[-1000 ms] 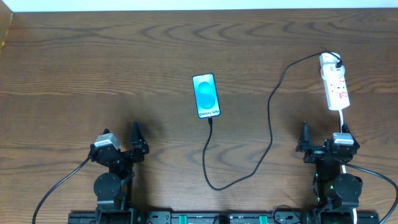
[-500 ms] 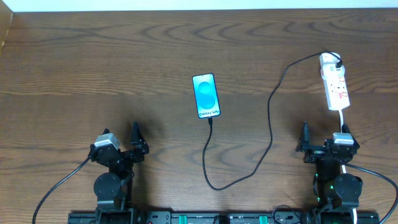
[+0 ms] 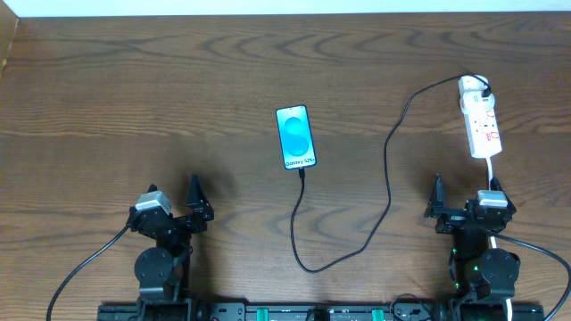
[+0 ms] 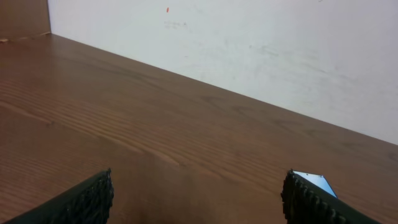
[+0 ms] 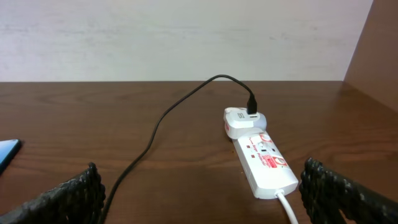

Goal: Plug charger to phone and switch on socket

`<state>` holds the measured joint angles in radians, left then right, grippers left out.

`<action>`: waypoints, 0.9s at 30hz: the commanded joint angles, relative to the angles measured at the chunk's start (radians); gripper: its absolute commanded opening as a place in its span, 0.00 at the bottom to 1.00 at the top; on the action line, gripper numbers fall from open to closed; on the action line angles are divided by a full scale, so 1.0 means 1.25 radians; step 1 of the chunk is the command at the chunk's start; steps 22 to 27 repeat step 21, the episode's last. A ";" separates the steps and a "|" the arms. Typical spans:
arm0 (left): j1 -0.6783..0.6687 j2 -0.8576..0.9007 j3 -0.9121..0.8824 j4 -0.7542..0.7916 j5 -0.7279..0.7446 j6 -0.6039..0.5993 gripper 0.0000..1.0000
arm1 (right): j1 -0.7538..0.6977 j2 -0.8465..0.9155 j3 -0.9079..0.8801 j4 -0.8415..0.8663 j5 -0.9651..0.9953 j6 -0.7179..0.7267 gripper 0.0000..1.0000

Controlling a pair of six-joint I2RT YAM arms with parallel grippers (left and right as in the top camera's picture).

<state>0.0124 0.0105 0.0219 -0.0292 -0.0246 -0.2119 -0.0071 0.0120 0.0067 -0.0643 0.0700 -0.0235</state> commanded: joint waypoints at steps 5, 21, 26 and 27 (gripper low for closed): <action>0.004 -0.005 -0.014 -0.033 -0.010 0.008 0.86 | 0.007 -0.006 -0.001 -0.005 -0.007 -0.012 0.99; 0.004 -0.005 -0.014 -0.033 -0.010 0.008 0.86 | 0.007 -0.006 -0.001 -0.005 -0.007 -0.012 0.99; 0.004 -0.005 -0.014 -0.033 -0.010 0.008 0.86 | 0.007 -0.006 -0.001 -0.005 -0.007 -0.012 0.99; 0.004 -0.005 -0.014 -0.033 -0.010 0.008 0.86 | 0.007 -0.006 -0.001 -0.005 -0.007 -0.012 0.99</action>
